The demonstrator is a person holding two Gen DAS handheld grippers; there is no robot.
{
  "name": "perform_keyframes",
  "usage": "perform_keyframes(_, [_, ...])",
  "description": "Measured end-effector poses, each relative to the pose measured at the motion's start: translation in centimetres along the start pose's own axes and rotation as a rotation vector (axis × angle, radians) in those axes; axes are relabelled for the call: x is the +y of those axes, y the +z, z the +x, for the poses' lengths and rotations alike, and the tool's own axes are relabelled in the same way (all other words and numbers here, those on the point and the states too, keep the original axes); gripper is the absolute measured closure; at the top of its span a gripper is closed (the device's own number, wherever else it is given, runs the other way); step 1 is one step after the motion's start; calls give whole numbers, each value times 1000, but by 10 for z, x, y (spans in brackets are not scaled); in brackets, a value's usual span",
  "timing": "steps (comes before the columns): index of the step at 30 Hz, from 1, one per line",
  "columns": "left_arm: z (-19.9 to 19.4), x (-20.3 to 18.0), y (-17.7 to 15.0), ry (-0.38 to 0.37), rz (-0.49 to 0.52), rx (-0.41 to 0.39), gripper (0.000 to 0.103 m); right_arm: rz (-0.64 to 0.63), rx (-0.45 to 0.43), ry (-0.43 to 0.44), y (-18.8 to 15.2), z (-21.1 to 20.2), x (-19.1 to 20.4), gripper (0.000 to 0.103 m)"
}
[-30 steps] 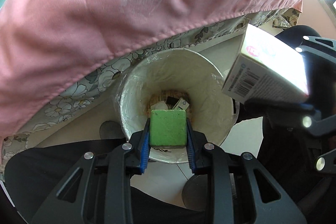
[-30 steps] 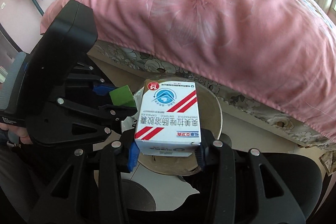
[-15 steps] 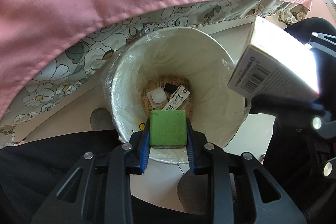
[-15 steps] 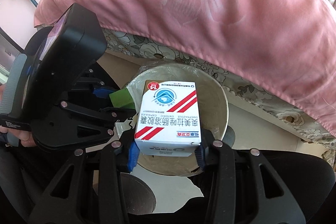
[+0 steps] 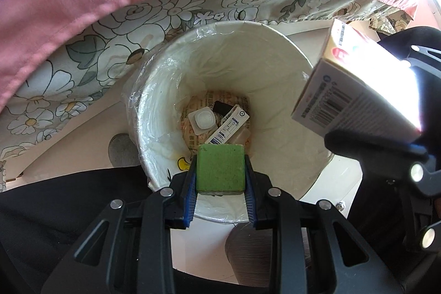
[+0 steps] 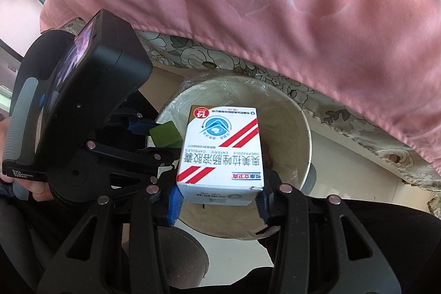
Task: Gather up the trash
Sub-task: 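Open the left tool over the bin while the right tool releases the medicine box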
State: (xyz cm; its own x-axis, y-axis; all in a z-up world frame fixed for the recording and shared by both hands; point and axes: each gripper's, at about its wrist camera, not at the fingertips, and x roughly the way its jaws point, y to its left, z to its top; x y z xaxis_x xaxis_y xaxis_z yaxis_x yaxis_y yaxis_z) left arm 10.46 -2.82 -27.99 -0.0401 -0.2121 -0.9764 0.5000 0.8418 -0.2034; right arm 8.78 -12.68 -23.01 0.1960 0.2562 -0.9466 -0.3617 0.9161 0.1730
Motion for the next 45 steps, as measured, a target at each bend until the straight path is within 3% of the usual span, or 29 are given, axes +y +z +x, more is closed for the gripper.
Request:
perform_keyframes(30, [12,-17,6,-16,78,28,71,0,6,5,5,8,3,58])
perform_keyframes(36, [13,-17,7,-40,67,23,47,20,-2,-16,6,6,-1,38])
perform_keyframes(38, [11,-15,7,-43,64,20,33,33,-3,-23,7,6,-4,34])
perform_keyframes(41, [12,-14,8,-48,62,18,24,46,-7,-29,7,5,-7,30])
perform_keyframes(45, [12,-16,9,-44,66,16,22,55,-6,-32,6,5,-11,27])
